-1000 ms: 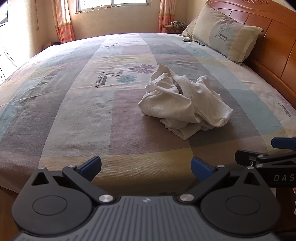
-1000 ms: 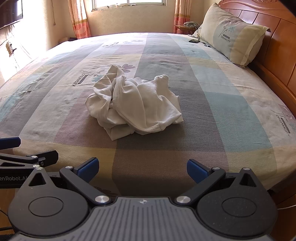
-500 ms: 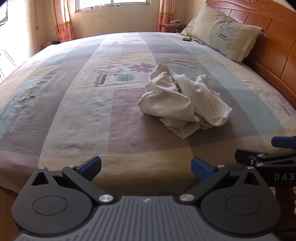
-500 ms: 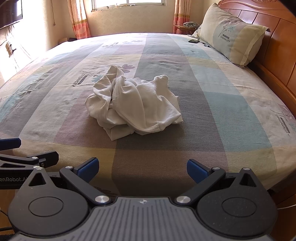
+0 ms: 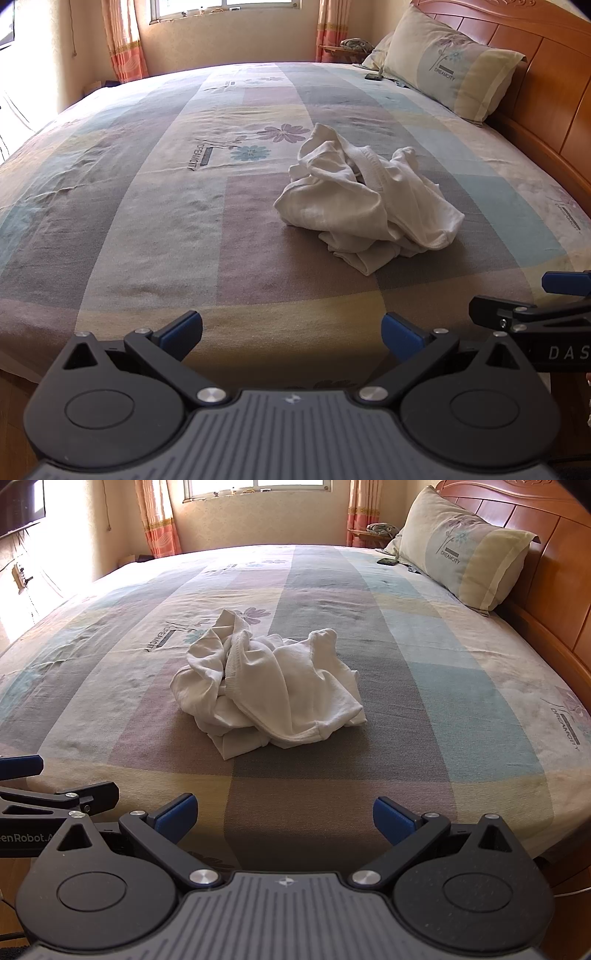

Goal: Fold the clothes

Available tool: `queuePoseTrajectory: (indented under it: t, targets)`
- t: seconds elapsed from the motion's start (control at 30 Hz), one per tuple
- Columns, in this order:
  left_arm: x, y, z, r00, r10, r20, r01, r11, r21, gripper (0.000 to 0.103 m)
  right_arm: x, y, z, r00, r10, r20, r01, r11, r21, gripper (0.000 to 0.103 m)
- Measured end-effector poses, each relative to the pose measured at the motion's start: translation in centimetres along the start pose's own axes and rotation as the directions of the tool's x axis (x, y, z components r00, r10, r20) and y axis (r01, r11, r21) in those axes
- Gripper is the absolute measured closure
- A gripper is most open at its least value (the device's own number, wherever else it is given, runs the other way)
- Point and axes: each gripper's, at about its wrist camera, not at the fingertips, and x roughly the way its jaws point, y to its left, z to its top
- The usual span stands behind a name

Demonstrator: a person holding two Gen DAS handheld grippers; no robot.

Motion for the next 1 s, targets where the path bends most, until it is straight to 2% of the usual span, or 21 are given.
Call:
queuePoseTrajectory:
  t: [1.0]
  targets:
    - [0.36, 0.21, 0.11, 1.0, -0.002, -0.012, 0.002, 1.0, -0.008, 0.001, 0.15, 0.36, 0.27, 1.0, -0.002, -0.005, 0.002, 1.0, -0.009, 0.0]
